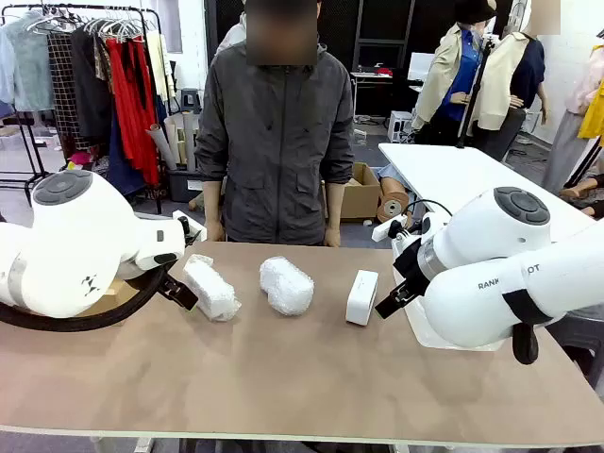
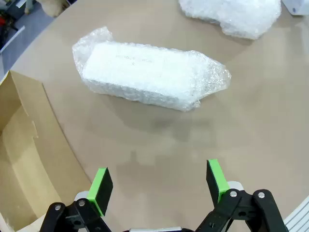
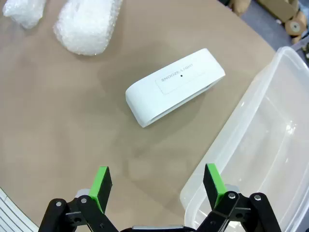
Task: Separate and place wrapped and unwrapped clocks.
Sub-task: Pick up the Digital clock indicated by the person.
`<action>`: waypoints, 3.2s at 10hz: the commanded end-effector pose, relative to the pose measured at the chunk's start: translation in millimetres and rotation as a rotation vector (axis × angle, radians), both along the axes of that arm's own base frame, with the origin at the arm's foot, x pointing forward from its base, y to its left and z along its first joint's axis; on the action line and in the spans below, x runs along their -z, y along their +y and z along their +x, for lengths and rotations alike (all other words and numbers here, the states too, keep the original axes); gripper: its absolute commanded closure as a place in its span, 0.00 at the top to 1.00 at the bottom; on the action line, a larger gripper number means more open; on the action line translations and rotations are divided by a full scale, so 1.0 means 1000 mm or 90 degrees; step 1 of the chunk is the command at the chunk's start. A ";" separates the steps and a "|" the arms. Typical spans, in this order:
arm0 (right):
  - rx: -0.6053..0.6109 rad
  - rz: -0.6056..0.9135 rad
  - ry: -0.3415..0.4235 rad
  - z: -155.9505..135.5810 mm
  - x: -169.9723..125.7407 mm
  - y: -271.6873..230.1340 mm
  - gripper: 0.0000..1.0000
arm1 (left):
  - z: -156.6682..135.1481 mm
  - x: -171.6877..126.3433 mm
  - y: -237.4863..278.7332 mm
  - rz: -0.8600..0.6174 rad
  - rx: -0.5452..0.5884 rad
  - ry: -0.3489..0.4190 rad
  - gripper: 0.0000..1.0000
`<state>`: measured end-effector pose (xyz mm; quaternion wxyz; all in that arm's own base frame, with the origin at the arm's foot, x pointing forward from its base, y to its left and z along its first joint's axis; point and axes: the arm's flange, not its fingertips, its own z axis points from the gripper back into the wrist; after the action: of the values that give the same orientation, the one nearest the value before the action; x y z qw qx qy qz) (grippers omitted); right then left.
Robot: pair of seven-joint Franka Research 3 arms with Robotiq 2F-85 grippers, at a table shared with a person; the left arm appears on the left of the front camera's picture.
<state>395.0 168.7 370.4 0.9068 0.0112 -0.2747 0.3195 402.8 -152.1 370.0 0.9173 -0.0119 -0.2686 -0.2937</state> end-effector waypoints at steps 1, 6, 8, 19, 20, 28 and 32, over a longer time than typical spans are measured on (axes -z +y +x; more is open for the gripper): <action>0.000 0.000 0.000 0.000 0.000 0.000 1.00 | 0.000 0.000 0.000 0.000 0.000 0.000 1.00; 0.000 0.000 0.000 0.000 0.000 0.000 1.00 | 0.000 0.000 0.000 0.000 0.000 0.000 1.00; 0.000 0.000 0.000 0.000 0.000 0.000 1.00 | 0.000 0.000 0.000 0.000 0.000 0.000 1.00; 0.000 0.000 0.000 0.000 0.000 0.000 1.00 | 0.000 0.000 0.000 0.000 0.000 0.000 1.00; 0.000 0.000 0.000 0.000 0.000 0.000 1.00 | 0.000 0.000 0.000 0.000 0.000 0.000 1.00; -0.149 0.110 0.128 0.015 -0.049 0.021 1.00 | -0.006 -0.083 0.015 -0.064 0.254 0.130 1.00; -0.301 0.194 0.120 0.048 -0.092 0.007 1.00 | 0.014 -0.118 0.059 -0.088 0.445 -0.031 1.00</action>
<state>422.2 185.5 467.5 0.8365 0.2140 -0.2213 0.4533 407.9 -98.5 491.1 0.7840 -0.1535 -0.2695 -0.5377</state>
